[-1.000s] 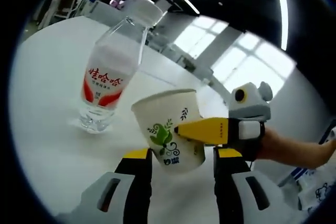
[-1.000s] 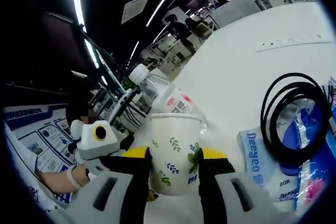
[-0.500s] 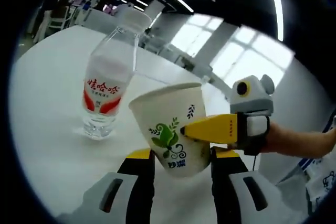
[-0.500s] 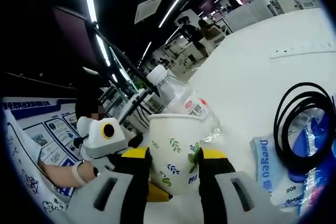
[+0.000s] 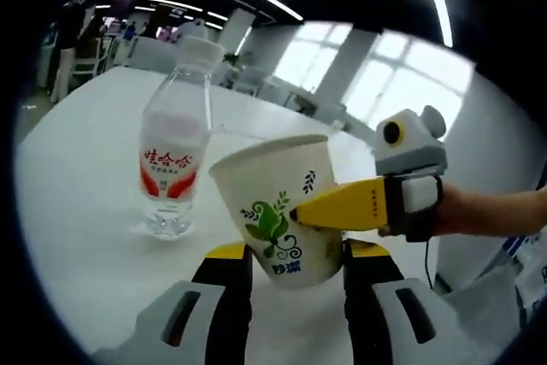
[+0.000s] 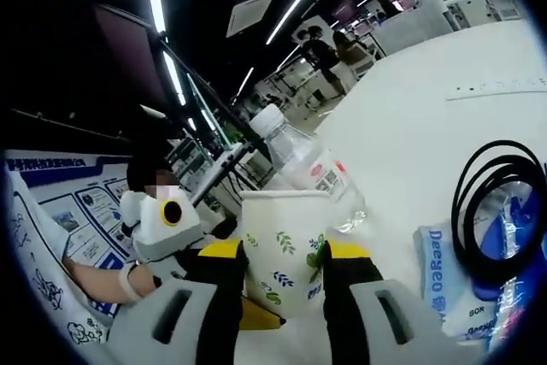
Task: Arrange the tabletop items into an orderly group along one side of the table until the central work area is clear of visible clutter.
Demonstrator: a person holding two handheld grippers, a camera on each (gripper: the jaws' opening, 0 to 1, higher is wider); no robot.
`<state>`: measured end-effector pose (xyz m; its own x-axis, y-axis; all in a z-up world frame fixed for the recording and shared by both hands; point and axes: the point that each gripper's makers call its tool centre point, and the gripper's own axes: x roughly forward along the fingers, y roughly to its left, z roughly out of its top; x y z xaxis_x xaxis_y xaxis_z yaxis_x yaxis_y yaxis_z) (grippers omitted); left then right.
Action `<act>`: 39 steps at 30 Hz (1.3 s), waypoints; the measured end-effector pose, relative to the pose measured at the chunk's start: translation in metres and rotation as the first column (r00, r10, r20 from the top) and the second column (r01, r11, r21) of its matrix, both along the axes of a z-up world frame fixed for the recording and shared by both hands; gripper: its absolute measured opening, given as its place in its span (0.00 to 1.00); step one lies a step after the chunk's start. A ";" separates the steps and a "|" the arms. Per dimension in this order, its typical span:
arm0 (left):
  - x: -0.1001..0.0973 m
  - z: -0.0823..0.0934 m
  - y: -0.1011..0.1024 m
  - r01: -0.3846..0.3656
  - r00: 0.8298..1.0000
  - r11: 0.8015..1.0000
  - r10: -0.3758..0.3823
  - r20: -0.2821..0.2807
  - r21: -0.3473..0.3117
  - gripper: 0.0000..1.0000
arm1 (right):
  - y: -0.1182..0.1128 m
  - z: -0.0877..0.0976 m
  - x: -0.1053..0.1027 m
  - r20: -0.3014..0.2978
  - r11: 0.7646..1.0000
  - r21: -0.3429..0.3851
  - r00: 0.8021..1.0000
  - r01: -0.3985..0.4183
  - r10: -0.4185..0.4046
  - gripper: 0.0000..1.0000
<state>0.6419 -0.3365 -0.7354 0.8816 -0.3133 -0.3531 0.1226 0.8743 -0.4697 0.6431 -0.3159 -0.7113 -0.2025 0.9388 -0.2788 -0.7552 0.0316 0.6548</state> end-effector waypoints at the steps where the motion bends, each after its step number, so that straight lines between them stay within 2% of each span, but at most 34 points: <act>1: 0.000 0.000 0.001 0.001 1.000 1.000 -0.001 0.001 0.003 0.38 | 0.000 0.000 0.000 0.001 1.000 0.000 1.000 -0.001 0.001 0.33; 3: 0.000 0.000 0.001 -0.002 1.000 1.000 0.002 0.005 0.008 0.38 | 0.000 0.001 -0.001 0.003 1.000 0.005 1.000 -0.003 0.003 0.33; 7: -0.001 0.003 0.001 0.008 0.999 0.997 -0.011 0.042 0.074 0.38 | -0.001 0.003 -0.002 0.013 1.000 0.013 1.000 -0.014 0.014 0.35; 10: -0.001 0.008 0.000 0.017 0.995 0.991 -0.029 0.096 0.130 0.37 | -0.004 0.007 -0.002 0.021 0.999 0.023 0.999 -0.025 0.025 0.36; 13: -0.002 0.008 -0.002 0.032 0.991 0.978 -0.057 0.117 0.208 0.37 | -0.006 0.005 -0.006 0.059 0.998 -0.007 0.997 -0.057 0.057 0.37; 17: -0.002 0.009 -0.004 0.024 0.988 0.974 -0.057 0.144 0.223 0.36 | -0.010 0.000 -0.010 0.109 0.994 -0.047 0.988 -0.101 0.106 0.37; 18: -0.001 0.010 -0.003 0.023 0.986 0.970 -0.063 0.156 0.242 0.36 | -0.012 -0.003 -0.014 0.098 0.991 -0.070 0.988 -0.116 0.123 0.37; 19: 0.001 0.014 -0.003 0.022 0.981 0.966 -0.071 0.181 0.259 0.36 | -0.014 -0.005 -0.016 0.097 0.988 -0.085 0.986 -0.129 0.137 0.38; 21: 0.002 0.014 -0.003 0.042 0.978 0.957 -0.098 0.182 0.288 0.36 | -0.011 -0.005 -0.015 0.124 0.990 -0.074 0.984 -0.119 0.128 0.45; 22: 0.003 0.014 -0.003 0.040 0.977 0.953 -0.100 0.189 0.299 0.36 | -0.012 -0.004 -0.015 0.117 0.990 -0.080 0.985 -0.120 0.129 0.45; 24: 0.003 0.017 -0.002 0.044 0.973 0.955 -0.107 0.203 0.292 0.36 | -0.013 0.000 -0.014 0.119 0.990 -0.072 0.984 -0.123 0.131 0.45; 27: 0.004 0.021 0.000 0.049 0.967 0.949 -0.123 0.222 0.310 0.36 | -0.015 0.009 -0.009 0.116 0.991 -0.056 0.986 -0.118 0.124 0.51; 30: 0.002 0.023 0.001 0.072 0.958 0.935 -0.162 0.238 0.346 0.36 | -0.020 0.029 -0.010 0.073 0.990 -0.011 0.987 -0.141 0.141 0.57; 32: 0.000 0.023 0.001 0.082 0.954 0.930 -0.177 0.242 0.357 0.35 | -0.025 0.039 -0.013 0.030 0.986 -0.002 0.986 -0.164 0.164 0.63; 33: -0.002 0.021 0.000 0.102 0.953 0.927 -0.195 0.230 0.361 0.35 | -0.029 0.043 -0.011 0.028 0.986 -0.006 0.986 -0.167 0.167 0.63; 34: -0.003 0.020 0.000 0.105 0.953 0.925 -0.198 0.228 0.365 0.35 | -0.030 0.046 -0.010 0.034 0.985 -0.004 0.985 -0.170 0.170 0.63; 35: -0.005 0.018 0.000 0.117 0.951 0.915 -0.216 0.223 0.387 0.35 | -0.032 0.049 -0.007 0.040 0.986 -0.005 0.985 -0.165 0.165 0.63; 37: -0.009 0.016 -0.003 0.136 0.946 0.911 -0.236 0.221 0.390 0.35 | -0.034 0.055 0.006 0.043 0.990 -0.013 0.989 -0.138 0.139 0.61; 39: -0.012 0.013 -0.006 0.156 0.942 0.902 -0.258 0.213 0.403 0.35 | -0.033 0.056 0.019 0.034 0.994 -0.041 0.994 -0.104 0.105 0.52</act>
